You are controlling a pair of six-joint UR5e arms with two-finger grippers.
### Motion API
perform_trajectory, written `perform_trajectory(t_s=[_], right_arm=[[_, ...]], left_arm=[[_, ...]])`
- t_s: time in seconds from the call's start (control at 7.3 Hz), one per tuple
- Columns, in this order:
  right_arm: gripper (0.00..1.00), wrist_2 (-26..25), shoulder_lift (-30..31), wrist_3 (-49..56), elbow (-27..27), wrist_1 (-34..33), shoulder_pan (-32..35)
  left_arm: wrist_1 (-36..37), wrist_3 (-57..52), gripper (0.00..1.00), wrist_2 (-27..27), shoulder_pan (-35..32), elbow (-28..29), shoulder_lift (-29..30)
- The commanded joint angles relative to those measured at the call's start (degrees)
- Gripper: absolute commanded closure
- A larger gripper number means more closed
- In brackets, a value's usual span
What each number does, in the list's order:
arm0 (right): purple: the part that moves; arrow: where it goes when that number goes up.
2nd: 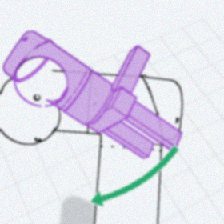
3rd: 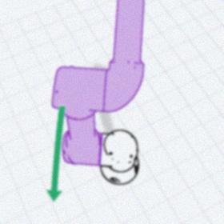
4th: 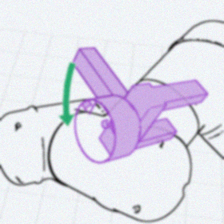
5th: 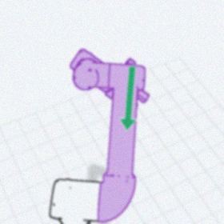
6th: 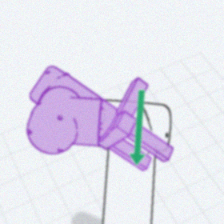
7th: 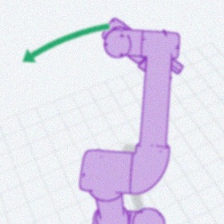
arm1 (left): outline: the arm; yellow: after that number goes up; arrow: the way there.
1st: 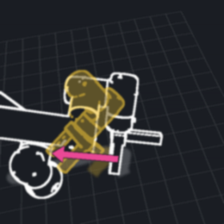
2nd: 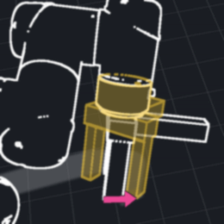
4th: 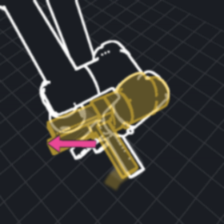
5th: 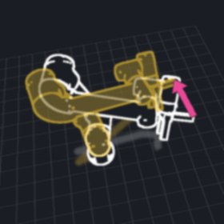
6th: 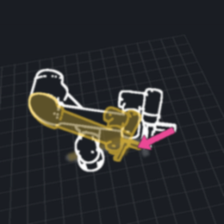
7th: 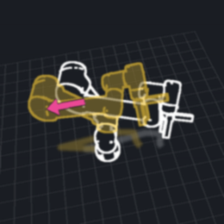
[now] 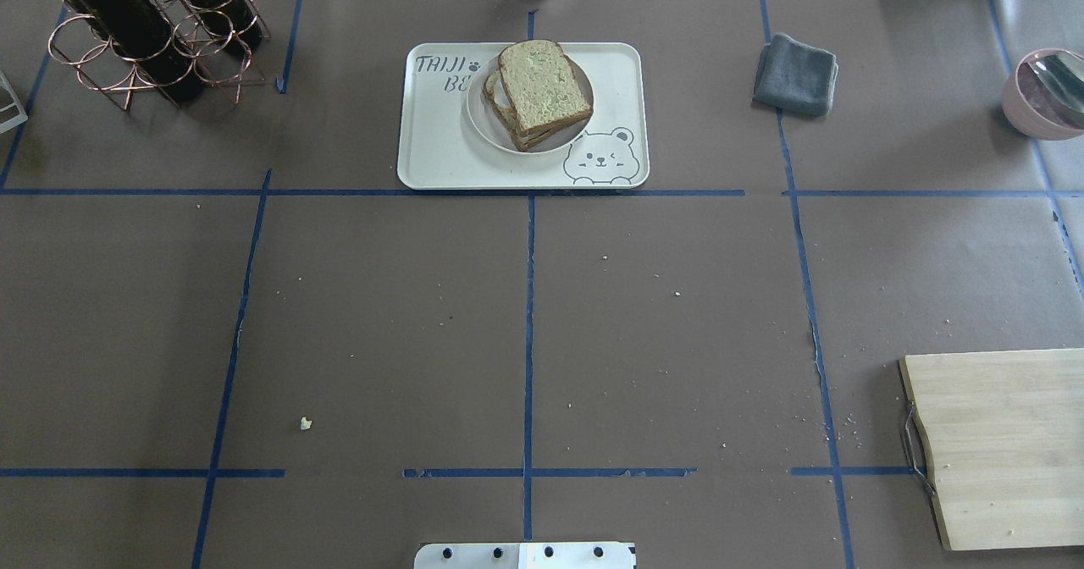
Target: Make sandwich and place on tray
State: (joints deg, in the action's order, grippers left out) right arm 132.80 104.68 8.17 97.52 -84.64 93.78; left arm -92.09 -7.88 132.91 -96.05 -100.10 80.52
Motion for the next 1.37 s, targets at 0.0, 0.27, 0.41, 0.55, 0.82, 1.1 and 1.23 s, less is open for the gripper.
perform_trajectory(t_s=[0.0, 0.27, 0.41, 0.55, 0.82, 1.1, 1.23], right_arm=[[0.00, 0.00, 0.00, 0.00, 0.04, 0.00, 0.00], [0.00, 0.00, 0.08, 0.00, 0.21, 0.00, 0.00], [0.00, 0.00, 0.08, 0.00, 0.13, 0.00, 0.00], [0.00, 0.00, 0.08, 0.09, 0.21, 0.00, 0.00], [0.00, 0.00, 0.08, 0.09, 0.39, 0.00, 0.00], [0.00, 0.00, 0.08, 0.09, 0.48, 0.00, 0.00], [0.00, 0.00, 0.08, 0.09, 0.48, 0.00, 0.00]], left_arm=[[-1.68, -0.20, 0.00, -0.20, 0.08, -0.27, -0.27], [-1.69, -0.29, 0.00, -0.28, 0.08, -0.27, -0.36], [-1.86, -1.42, 0.00, -0.02, 0.08, -0.01, -0.89], [-1.86, -1.43, 0.00, -0.02, 0.16, 0.25, -0.89], [-1.34, -1.43, 0.00, 0.07, 0.16, 2.17, -0.89], [-1.43, -1.52, 0.00, 0.16, 0.16, 2.10, -1.15], [-1.51, -1.52, 0.00, 0.24, 0.16, 2.01, -1.24]])
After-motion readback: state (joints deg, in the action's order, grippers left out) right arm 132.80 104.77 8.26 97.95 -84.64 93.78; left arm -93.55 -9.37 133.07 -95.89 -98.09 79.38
